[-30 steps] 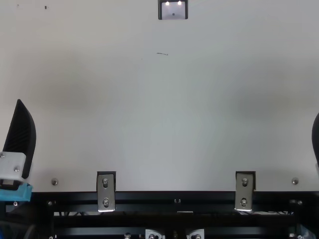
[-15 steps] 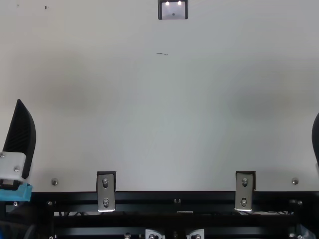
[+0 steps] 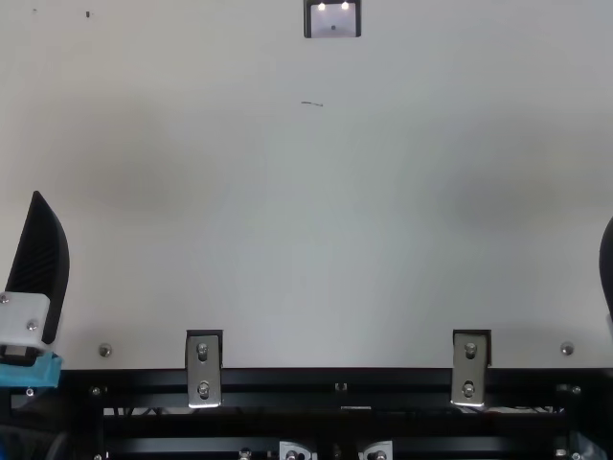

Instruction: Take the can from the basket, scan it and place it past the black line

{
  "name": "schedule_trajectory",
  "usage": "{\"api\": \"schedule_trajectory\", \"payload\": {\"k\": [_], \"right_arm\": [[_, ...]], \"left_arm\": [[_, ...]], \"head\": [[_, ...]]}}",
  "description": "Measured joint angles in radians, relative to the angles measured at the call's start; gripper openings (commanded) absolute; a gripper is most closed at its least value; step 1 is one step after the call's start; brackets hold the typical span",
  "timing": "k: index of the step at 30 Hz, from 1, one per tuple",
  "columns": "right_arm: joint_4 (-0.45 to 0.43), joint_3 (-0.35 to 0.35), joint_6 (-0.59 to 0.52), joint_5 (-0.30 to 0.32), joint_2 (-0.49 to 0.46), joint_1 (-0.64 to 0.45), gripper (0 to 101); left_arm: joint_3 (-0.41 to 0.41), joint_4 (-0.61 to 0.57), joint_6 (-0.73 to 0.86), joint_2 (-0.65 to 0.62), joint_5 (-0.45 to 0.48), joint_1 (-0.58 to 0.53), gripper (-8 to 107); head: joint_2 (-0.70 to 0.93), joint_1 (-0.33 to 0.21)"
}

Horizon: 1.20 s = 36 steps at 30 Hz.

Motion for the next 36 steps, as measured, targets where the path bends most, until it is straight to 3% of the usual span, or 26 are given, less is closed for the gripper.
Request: {"api": "schedule_trajectory", "payload": {"k": [36], "right_arm": [[0.0, 0.0, 0.0, 0.0, 0.0, 0.0, 101]], "left_arm": [[0.0, 0.0, 0.0, 0.0, 0.0, 0.0, 90]], "head": [[0.036, 0.005]]}}
